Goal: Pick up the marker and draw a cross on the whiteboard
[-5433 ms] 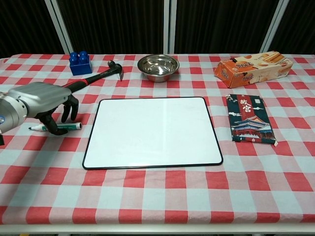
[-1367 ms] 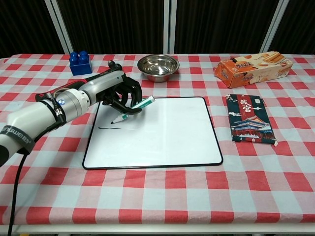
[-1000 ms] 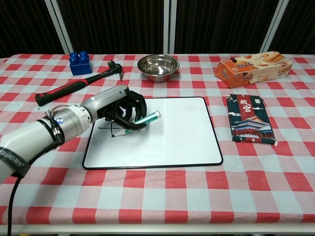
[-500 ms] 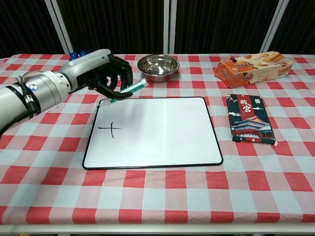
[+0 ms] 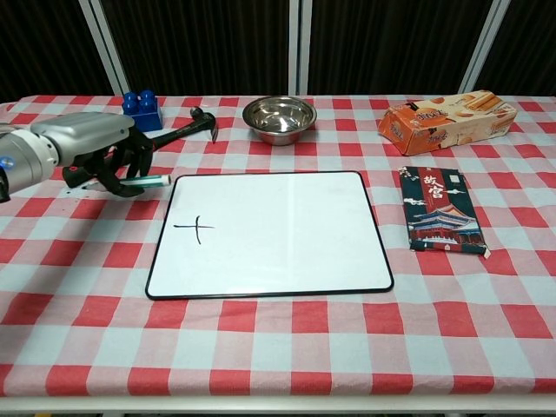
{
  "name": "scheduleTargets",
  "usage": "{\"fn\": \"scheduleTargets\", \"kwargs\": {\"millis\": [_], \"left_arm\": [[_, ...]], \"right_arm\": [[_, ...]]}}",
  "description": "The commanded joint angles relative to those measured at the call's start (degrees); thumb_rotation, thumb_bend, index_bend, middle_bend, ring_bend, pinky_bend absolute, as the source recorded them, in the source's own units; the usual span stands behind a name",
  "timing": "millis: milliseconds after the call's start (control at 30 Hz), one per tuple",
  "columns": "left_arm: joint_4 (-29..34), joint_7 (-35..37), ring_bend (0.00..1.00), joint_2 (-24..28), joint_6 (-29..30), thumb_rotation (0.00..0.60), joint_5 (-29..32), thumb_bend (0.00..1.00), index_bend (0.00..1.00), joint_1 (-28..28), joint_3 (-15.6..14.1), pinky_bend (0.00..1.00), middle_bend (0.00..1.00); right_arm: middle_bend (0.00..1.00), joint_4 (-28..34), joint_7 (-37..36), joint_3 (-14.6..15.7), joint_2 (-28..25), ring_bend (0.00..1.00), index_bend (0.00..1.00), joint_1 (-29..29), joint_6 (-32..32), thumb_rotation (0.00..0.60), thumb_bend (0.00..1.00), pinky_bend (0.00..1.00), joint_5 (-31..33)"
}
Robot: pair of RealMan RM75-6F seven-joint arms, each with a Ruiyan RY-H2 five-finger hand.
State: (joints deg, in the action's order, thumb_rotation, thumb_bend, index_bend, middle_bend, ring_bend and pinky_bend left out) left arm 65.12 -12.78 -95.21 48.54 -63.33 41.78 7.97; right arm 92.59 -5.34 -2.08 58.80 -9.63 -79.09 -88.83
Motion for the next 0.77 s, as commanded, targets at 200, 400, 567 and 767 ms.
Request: {"fn": "scheduleTargets", "kwargs": {"millis": [200, 400, 567, 767], "left_arm": [[12.2, -8.8, 0.20, 6.4, 3.8, 0.600, 10.8, 0.32, 0.09, -3.0, 1.5, 0.57, 0.15], [21.1, -0.9, 0.14, 17.8, 19.7, 0.600, 1.2, 0.31, 0.09, -12.9, 0.0, 0.36, 0.12], [21.4, 8.5, 0.14, 25.6, 28.9, 0.600, -4.6, 0.25, 0.13, -22.4, -3.9, 0.28, 0.13], [22.4, 15.0, 0.14, 29.5, 37.4, 0.600, -10.1, 0.21, 0.14, -31.6, -8.6, 0.23, 0.14]], "right_arm": [[0.01, -0.1, 0.0, 0.3, 0.0, 0.00, 0.00, 0.7, -0.6, 0.600, 0.11, 0.00, 0.2], [0.00, -2.1, -1.9, 0.5, -0.6, 0.00, 0.00, 1.7, -1.1, 0.600, 0.11, 0.00, 1.1], [0.01, -4.5, -5.3, 1.0, -0.4, 0.00, 0.00, 2.4, -1.6, 0.600, 0.11, 0.00, 0.7], [0.01, -4.2, -7.7, 1.1, 0.2, 0.00, 0.00, 2.8, -3.4, 0.600, 0.11, 0.00, -1.0]]}}
